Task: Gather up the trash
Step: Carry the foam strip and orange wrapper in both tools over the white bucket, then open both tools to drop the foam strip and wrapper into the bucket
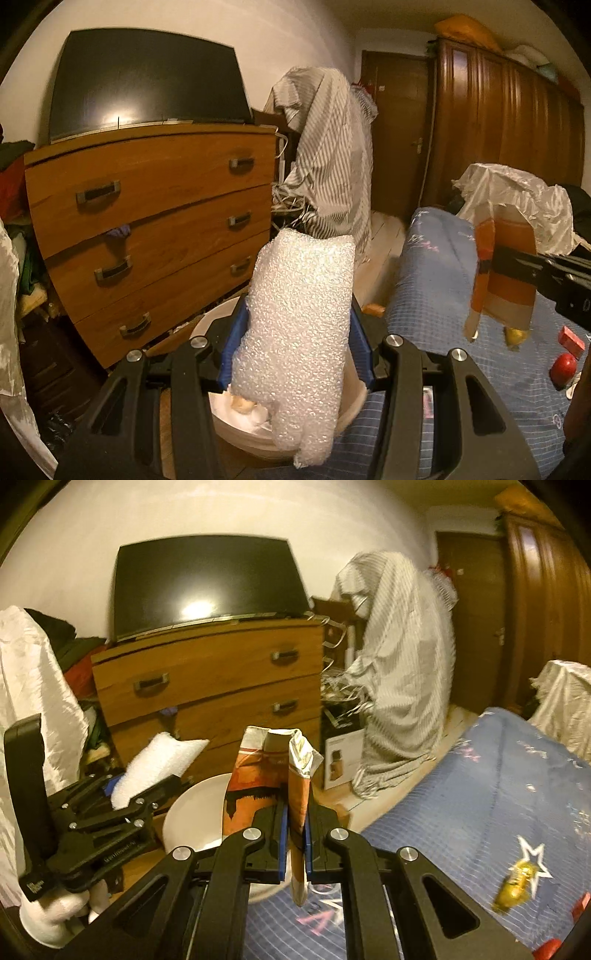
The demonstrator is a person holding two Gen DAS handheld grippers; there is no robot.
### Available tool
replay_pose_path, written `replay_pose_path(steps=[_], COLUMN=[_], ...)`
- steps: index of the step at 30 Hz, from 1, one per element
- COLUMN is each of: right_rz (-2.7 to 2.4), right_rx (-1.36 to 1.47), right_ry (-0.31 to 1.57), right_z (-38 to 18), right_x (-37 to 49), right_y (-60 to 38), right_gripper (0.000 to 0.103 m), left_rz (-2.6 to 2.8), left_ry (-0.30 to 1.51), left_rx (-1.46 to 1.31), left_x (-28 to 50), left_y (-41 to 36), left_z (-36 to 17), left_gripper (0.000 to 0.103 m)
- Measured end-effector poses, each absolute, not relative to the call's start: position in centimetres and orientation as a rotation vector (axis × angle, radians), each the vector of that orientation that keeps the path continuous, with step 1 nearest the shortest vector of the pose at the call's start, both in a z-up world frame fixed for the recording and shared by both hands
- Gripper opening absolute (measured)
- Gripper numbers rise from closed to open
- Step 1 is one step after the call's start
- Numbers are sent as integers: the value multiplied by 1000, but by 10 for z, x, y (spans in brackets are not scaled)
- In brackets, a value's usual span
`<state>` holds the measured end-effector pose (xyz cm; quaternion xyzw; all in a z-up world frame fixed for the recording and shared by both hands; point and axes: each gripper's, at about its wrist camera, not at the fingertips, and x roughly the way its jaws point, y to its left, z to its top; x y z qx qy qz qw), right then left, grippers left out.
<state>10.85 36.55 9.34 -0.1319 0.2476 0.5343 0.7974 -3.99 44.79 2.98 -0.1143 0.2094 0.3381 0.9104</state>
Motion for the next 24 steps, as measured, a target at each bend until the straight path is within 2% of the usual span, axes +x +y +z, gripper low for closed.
replay_pose_path(steps=[12, 24], right_rz=[1211, 1202], right_rx=[-463, -534], right_ry=[845, 980], right_z=[31, -18], right_x=[135, 150], right_y=[502, 527], right_gripper=[8, 8], left_rz=[675, 647], left_ry=[577, 676], left_rx=[-314, -347], left_x=[-31, -17], left_y=[515, 541], left_z=[2, -34], left_gripper=[47, 47])
